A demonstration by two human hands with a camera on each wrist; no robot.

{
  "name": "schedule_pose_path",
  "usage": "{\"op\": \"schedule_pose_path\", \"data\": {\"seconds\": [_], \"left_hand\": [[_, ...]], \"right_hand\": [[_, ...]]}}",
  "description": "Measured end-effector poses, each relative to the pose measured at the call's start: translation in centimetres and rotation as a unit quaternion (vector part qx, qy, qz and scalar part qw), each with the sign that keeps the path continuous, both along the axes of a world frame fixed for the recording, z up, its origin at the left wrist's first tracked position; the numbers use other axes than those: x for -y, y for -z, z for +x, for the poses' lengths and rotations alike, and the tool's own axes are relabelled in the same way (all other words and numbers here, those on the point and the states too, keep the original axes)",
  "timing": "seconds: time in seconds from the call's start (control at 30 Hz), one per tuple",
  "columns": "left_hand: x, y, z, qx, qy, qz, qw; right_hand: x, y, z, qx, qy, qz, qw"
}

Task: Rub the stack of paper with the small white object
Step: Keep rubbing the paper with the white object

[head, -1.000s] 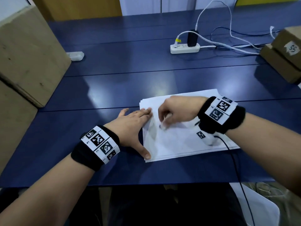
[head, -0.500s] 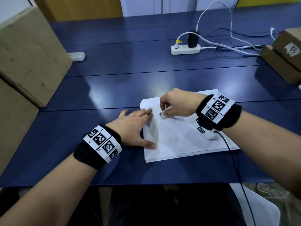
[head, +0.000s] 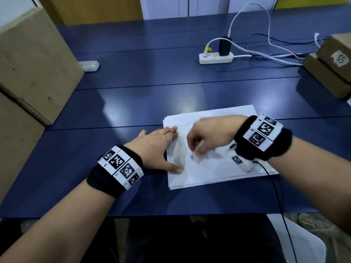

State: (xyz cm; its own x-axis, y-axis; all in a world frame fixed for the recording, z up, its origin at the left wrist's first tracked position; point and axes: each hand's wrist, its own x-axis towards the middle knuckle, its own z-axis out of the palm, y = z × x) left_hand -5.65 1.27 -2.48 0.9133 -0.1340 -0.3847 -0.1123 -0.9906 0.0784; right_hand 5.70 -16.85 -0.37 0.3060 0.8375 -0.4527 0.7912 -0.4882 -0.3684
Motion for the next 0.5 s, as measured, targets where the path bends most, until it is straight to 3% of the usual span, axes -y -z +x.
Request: {"op": "schedule_pose_path", "data": {"seconds": [0.07, 0.2, 0.27, 0.43, 0.5], "left_hand": [[0.0, 0.1, 0.0, -0.002, -0.003, -0.003, 1.0], [0.1, -0.2, 0.3, -0.004, -0.003, 0.005, 1.0], [0.2, -0.3, 0.3, -0.005, -0.004, 0.007, 1.0], [0.4, -0.4, 0.2, -0.015, -0.008, 0.007, 1.0], [0.5, -0.5, 0.3, -0.018, -0.008, 0.009, 1.0]], "right_hand": [[0.3, 0.0, -1.1, -0.055, -0.036, -0.035, 0.997], [-0.4, -0.1, 1.0, 0.063, 0.051, 0.051, 0.995], [-0.2, -0.1, 1.3, 0.081, 0.085, 0.062, 0.991], [0.4, 0.0, -2.0, -0.04, -0.048, -0.024, 0.998], [-0.1, 0.0, -1.2, 0.006, -0.014, 0.018, 1.0]]}}
